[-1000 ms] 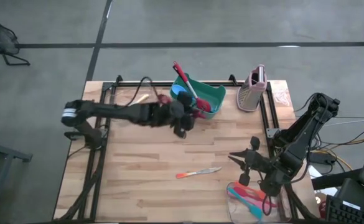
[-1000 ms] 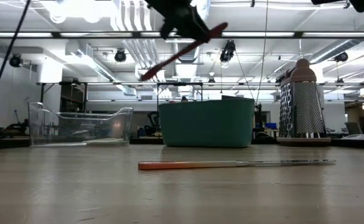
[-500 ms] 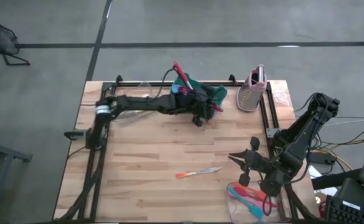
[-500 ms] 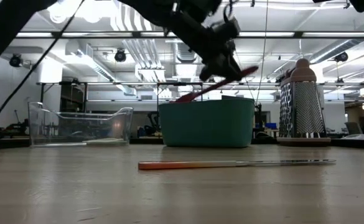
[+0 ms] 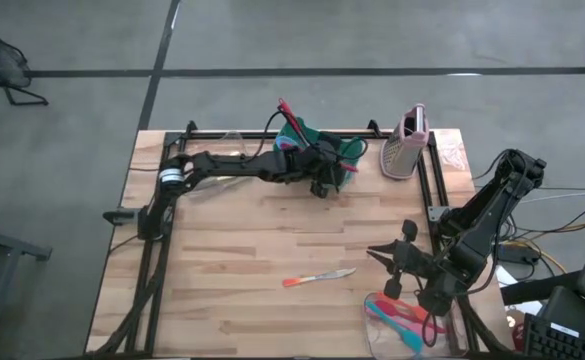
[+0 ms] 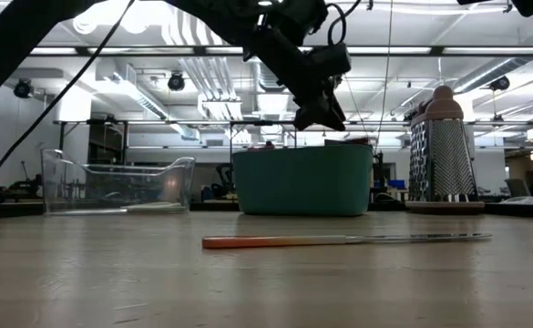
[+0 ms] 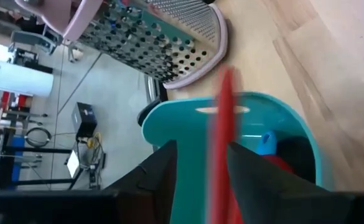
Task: Pick & Place Kitchen Items
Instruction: Put the red serving spoon into the green bin, then put the orange table knife into the top transparent bin
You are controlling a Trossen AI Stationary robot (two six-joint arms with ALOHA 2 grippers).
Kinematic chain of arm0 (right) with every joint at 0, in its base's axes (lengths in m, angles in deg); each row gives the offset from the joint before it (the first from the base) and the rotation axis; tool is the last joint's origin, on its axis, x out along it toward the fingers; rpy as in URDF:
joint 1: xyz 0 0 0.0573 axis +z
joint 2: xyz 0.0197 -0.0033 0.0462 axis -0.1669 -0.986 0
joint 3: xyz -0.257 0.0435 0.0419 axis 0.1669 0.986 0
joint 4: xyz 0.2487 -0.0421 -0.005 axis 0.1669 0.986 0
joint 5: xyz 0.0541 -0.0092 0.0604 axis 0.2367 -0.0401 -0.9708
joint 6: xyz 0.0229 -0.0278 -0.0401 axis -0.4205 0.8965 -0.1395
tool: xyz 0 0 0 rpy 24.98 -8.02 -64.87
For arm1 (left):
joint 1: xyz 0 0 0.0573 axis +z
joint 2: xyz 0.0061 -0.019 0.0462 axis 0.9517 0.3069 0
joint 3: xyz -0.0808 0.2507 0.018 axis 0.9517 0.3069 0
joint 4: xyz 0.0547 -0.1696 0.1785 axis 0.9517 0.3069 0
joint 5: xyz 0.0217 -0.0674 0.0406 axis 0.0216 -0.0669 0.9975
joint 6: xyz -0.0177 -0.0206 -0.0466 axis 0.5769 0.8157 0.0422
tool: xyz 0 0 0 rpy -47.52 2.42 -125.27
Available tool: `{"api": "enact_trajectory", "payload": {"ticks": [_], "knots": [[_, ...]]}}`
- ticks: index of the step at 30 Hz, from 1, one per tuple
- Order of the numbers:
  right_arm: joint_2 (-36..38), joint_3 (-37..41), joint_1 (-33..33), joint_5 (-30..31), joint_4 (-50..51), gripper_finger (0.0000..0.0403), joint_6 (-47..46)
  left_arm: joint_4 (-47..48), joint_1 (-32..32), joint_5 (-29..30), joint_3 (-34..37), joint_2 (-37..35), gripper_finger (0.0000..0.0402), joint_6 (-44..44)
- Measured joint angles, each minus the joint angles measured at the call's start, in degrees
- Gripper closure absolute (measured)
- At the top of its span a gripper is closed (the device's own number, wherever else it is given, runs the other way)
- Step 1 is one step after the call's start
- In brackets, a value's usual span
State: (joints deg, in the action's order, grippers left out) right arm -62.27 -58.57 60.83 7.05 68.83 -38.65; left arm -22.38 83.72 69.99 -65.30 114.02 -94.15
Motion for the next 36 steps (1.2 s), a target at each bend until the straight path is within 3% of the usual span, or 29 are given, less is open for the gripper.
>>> {"api": "enact_trajectory", "payload": {"ticks": [7,17,21,27,29,36], "knots": [[0.0,0.0,0.0,0.0,0.0,0.0349,0.0,1.74,0.02,0.79,0.02,0.0,0.0254,0.13],[0.0,0.0,0.0,0.0,-0.12,0.0373,-0.15,10.34,-1.13,12.11,0.04,-3.48,0.0252,4.59],[0.0,0.0,0.0,0.0,-0.11,0.0374,-0.2,21.53,-2.68,5.86,0.04,-7.4,0.0252,15.9],[0.0,0.11,0.0,0.01,-0.03,0.0361,-0.11,32.57,-5.62,-18.18,0.38,-12.17,0.0252,33.27],[0.0,0.11,0.0,0.02,-0.07,0.0356,-0.09,33.68,-7.09,-23.64,0.46,-12.6,0.0252,37.39],[0.0,0.11,0.0,0.05,-0.19,0.034,-0.11,27.38,-16.57,-19.15,5.69,-12.33,0.0252,44.74]]}}
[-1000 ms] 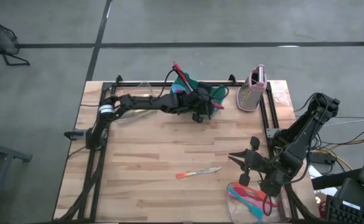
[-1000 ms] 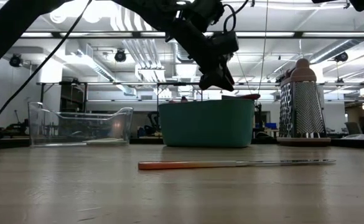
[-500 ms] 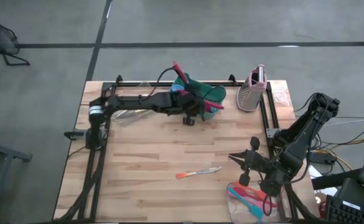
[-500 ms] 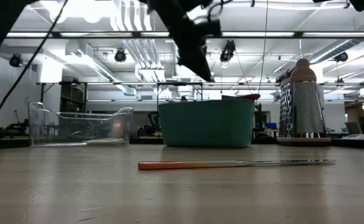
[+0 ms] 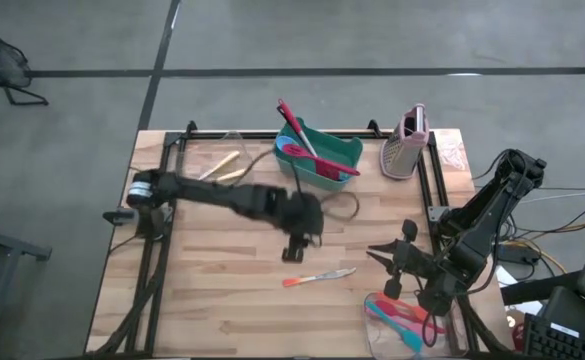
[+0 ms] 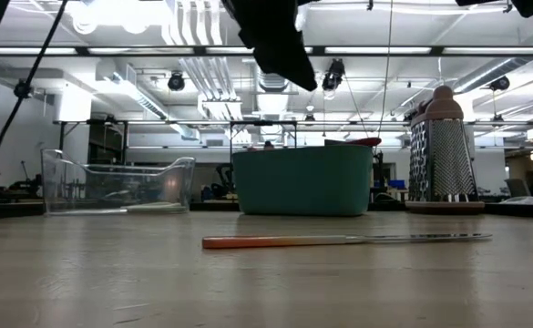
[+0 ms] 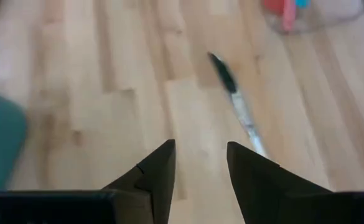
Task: Pick & Place Kitchen Items
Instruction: Put the orange table knife into the top transparent bin
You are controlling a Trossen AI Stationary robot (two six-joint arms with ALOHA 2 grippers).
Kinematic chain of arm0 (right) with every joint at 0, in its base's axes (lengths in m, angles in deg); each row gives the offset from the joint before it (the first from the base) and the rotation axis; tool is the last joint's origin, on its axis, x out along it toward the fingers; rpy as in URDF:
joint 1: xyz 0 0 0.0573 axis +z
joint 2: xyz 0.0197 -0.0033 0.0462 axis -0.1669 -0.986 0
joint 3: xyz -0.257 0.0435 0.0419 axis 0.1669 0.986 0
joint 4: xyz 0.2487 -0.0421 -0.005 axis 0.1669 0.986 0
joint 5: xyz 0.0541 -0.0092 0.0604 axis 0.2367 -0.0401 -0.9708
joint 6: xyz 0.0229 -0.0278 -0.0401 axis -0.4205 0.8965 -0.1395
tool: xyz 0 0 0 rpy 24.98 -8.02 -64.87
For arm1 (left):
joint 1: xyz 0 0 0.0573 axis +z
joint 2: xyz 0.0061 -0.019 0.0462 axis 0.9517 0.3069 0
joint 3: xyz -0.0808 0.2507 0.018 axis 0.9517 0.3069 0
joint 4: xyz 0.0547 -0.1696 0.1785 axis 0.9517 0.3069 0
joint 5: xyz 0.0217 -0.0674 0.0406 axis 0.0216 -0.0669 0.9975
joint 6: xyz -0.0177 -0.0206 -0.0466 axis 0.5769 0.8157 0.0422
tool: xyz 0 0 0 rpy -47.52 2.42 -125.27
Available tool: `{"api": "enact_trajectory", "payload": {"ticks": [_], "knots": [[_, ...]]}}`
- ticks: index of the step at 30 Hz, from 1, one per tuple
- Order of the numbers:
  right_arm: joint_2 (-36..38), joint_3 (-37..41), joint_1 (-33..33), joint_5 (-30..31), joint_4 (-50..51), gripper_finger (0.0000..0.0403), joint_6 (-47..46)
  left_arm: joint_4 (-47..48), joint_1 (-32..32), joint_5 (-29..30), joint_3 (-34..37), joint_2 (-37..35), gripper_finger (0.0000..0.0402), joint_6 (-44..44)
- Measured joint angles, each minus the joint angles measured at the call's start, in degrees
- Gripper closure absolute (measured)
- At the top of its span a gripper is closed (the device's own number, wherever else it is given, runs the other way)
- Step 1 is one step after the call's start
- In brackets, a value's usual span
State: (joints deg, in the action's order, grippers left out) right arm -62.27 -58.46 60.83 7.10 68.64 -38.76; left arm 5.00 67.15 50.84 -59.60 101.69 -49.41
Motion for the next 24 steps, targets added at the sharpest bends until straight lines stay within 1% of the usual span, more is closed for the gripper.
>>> {"api": "enact_trajectory", "payload": {"ticks": [4,11,15,18,24], "knots": [[0.0,0.09,0.0,-0.02,0.01,0.0332,-0.91,-2.85,-4.55,3.18,4.85,-0.02,0.0252,4.47],[0.0,0.89,-0.06,0.04,-0.22,0.032,-1.22,-8.2,-8.8,3.33,14.05,-0.02,0.0252,14.8],[0.0,1.73,-0.04,0.05,-1.56,0.0315,-1.24,-13.58,-10.67,2.99,18.73,0.0,0.0252,17.58],[0.0,2.39,-0.05,0.09,-1.76,0.0313,-1.25,-18.17,-12.32,1.32,21.82,0.0,0.0252,19.24],[0.0,2.96,-0.23,0.16,-2.77,0.0319,-1.24,-23.68,-14.15,2.6,26.92,0.12,0.0252,21.79]]}}
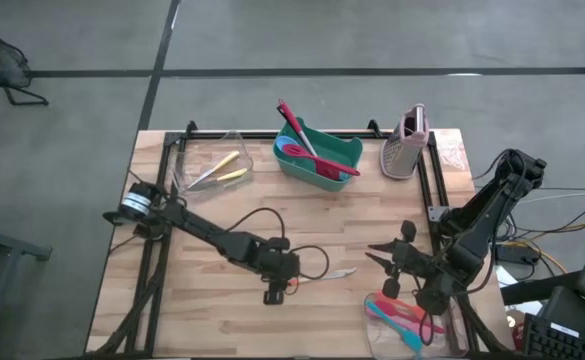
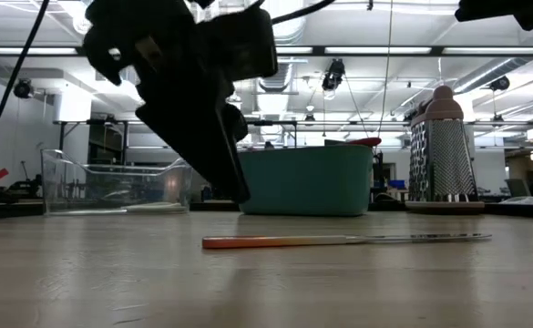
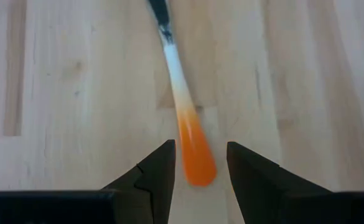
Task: Pick & Place Kitchen Items
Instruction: Put the orange table knife into the top transparent bin
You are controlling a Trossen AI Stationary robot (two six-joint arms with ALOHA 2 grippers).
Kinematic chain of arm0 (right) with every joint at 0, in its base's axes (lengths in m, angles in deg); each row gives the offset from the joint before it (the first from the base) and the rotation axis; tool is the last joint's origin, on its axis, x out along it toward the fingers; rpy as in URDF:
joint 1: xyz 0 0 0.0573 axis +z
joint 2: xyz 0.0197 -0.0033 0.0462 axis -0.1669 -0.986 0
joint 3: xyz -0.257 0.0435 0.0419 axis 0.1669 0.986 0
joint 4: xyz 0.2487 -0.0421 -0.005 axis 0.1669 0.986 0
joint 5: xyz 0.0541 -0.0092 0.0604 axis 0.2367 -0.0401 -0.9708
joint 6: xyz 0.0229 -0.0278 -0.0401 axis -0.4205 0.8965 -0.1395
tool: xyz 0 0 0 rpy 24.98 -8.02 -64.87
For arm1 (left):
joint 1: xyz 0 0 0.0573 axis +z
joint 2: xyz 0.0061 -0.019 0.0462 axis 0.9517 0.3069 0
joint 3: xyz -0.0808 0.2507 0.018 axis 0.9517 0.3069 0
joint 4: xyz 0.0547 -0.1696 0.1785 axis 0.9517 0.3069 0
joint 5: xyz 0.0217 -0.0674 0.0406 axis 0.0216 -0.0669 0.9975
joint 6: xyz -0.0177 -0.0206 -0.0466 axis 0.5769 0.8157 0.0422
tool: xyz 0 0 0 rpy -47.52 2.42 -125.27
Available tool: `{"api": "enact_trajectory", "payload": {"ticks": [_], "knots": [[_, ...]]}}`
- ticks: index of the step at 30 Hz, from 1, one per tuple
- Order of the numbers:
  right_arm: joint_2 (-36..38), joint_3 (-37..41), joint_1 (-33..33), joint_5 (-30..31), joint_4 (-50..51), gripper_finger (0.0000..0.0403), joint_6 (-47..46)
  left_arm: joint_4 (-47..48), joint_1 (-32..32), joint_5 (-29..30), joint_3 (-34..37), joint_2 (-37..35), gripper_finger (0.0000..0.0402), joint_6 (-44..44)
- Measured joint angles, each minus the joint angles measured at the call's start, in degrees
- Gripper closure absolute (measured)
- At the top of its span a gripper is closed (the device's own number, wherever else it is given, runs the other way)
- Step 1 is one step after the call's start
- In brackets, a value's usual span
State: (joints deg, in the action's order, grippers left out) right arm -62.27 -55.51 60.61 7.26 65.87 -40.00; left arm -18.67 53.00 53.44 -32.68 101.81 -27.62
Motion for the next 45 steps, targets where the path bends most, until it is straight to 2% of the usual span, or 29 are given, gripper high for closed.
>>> {"api": "enact_trajectory", "payload": {"ticks": [12,20,24,30,32,39,42,45], "knots": [[0.0,0.19,-0.03,0.08,-0.85,0.0364,-0.65,-9.9,-0.94,1.45,5.49,2.01,0.0252,2.22],[0.0,0.34,-0.06,0.42,-1.32,0.0367,-0.24,-12.21,-1.64,3.3,5.29,6.29,0.0255,2.44],[0.0,0.34,-0.06,0.43,-1.43,0.0358,-0.22,-10.84,-1.6,3.26,5.29,7.96,0.0287,0.93],[0.0,0.34,-0.06,0.95,-1.47,0.0346,-0.16,-7.77,-1.6,1.98,5.43,9.71,0.0377,-0.52],[0.0,0.34,-0.06,1.43,-1.46,0.0343,-0.15,-7.6,-1.58,2.08,5.46,9.78,0.0395,-1.33],[0.0,0.34,-0.06,1.48,-1.44,0.0337,-0.14,-5.98,-1.49,2.06,5.49,8.69,0.0398,-1.89],[0.0,0.34,-0.17,1.57,-1.45,0.0345,0.49,-4.67,-1.49,4.69,5.66,7.32,0.0397,-2.04],[0.0,0.34,-0.74,2.81,-1.48,0.0356,0.7,-7.16,-1.05,5.17,5.78,5.63,0.0392,-2.14]]}}
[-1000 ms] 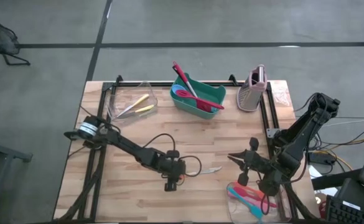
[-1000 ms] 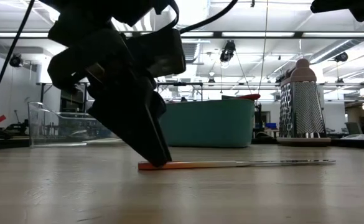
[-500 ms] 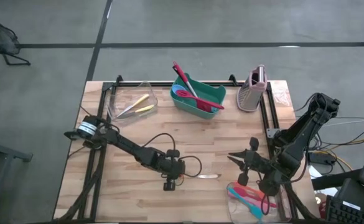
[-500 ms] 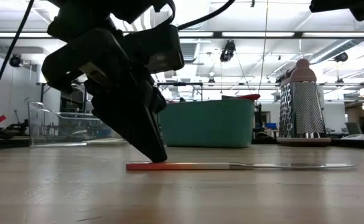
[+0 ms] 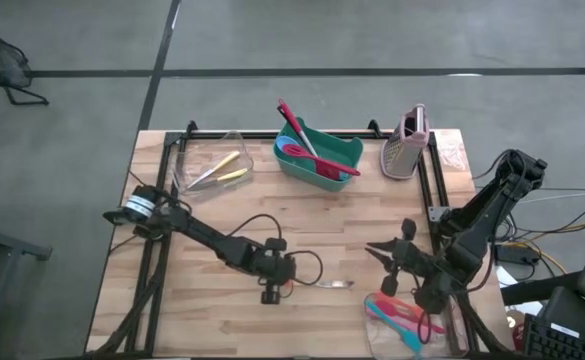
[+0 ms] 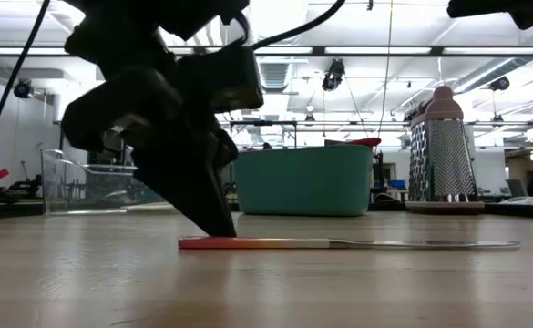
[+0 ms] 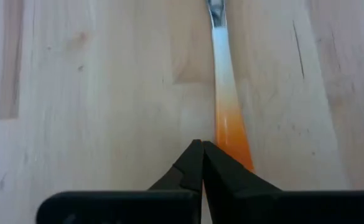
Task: Pick & Place Kitchen Items
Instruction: Put the orange table knife into the top transparent bin
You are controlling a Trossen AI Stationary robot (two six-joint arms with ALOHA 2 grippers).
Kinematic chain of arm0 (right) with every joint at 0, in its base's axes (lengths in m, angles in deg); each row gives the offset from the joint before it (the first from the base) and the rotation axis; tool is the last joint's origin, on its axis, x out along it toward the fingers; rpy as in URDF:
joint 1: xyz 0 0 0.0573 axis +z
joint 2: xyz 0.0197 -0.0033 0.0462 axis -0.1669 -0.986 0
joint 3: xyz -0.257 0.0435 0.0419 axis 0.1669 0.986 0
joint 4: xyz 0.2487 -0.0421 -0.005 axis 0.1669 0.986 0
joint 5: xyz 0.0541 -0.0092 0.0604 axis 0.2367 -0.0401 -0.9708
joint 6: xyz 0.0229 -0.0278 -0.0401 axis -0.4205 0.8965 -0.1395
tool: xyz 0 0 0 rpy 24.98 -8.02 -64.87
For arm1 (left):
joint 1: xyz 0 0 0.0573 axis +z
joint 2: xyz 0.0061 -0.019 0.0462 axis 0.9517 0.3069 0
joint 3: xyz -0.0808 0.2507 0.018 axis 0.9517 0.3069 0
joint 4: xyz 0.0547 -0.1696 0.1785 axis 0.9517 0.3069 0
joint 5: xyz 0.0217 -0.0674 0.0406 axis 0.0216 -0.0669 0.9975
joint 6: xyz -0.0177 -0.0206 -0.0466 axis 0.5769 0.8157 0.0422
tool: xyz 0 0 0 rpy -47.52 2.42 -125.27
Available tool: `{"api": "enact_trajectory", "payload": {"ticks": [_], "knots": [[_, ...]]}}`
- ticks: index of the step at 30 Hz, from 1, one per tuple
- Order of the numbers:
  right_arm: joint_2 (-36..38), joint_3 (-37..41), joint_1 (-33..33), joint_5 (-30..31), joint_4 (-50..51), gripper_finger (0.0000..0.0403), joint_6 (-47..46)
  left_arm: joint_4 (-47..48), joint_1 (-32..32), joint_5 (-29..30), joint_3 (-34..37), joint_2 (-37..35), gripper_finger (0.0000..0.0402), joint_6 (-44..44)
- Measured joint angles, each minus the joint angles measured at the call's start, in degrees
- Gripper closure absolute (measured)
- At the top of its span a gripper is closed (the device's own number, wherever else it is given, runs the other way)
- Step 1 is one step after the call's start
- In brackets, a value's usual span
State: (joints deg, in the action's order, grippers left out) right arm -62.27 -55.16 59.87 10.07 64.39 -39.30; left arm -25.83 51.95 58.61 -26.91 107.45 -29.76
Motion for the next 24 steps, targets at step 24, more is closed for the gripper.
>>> {"api": "enact_trajectory", "payload": {"ticks": [24], "knots": [[0.0,0.0,-1.94,-0.02,-0.59,0.0394,0.0,-6.04,0.45,0.59,-0.47,-4.25,0.0391,0.4]]}}
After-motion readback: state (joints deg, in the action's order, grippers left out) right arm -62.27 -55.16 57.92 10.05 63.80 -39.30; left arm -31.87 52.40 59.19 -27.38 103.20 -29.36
